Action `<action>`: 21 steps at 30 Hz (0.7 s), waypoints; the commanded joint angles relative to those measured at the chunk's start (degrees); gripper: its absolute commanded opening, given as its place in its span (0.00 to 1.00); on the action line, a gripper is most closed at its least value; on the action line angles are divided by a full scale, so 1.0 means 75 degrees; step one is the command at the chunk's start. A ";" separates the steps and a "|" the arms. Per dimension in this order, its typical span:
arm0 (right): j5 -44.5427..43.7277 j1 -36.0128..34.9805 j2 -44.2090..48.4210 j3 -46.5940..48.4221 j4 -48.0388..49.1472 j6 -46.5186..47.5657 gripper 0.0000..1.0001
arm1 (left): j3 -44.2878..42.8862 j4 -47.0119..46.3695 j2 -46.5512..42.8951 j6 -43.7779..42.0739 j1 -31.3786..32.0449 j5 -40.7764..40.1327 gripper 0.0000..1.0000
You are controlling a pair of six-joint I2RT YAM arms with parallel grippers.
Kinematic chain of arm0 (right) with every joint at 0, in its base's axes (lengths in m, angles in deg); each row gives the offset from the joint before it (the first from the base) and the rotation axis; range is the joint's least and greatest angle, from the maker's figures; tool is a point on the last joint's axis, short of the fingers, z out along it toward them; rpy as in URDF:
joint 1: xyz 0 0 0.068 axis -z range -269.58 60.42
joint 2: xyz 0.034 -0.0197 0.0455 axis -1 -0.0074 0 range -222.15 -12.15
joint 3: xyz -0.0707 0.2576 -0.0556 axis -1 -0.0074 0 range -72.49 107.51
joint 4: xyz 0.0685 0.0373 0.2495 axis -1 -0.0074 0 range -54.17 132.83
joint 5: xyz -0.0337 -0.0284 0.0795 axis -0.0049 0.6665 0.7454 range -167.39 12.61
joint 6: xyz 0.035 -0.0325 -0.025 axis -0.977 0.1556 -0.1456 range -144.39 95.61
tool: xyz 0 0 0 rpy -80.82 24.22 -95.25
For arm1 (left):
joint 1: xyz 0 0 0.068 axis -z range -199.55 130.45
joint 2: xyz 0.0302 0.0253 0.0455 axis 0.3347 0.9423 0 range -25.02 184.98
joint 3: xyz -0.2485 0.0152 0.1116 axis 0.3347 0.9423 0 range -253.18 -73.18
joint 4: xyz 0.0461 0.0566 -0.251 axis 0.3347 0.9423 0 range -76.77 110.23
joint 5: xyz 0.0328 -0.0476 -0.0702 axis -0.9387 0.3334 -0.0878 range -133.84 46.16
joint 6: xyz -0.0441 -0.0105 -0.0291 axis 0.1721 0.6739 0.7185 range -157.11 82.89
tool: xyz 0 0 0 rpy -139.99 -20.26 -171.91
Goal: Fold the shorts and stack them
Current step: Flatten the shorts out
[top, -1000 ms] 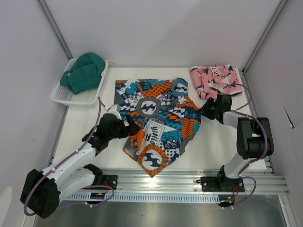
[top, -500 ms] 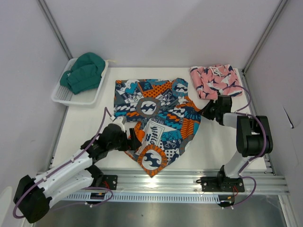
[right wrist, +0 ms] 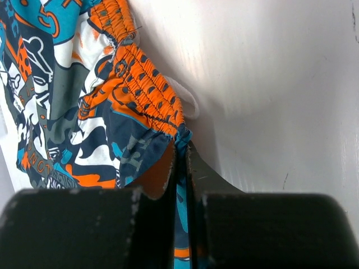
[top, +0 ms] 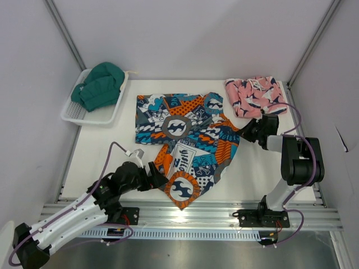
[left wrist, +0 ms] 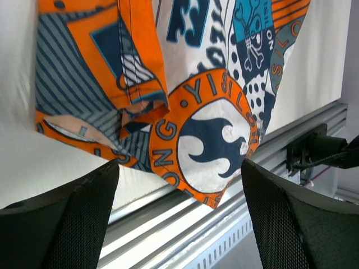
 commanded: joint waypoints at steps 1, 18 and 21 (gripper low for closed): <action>0.0146 0.0033 -0.0044 -0.0012 0.0352 -0.0050 0.00 | 0.0145 -0.0353 -0.0186 0.0891 0.0409 -0.0037 0.91; 0.0474 0.0267 0.0038 -0.0328 0.0879 -0.0284 0.00 | -0.0019 -0.1805 0.1923 0.0974 0.0552 -0.2721 0.67; 0.0462 0.0267 0.0073 -0.0375 0.0915 -0.0308 0.00 | 0.0039 -0.2086 0.1876 0.1126 0.0552 -0.2991 0.65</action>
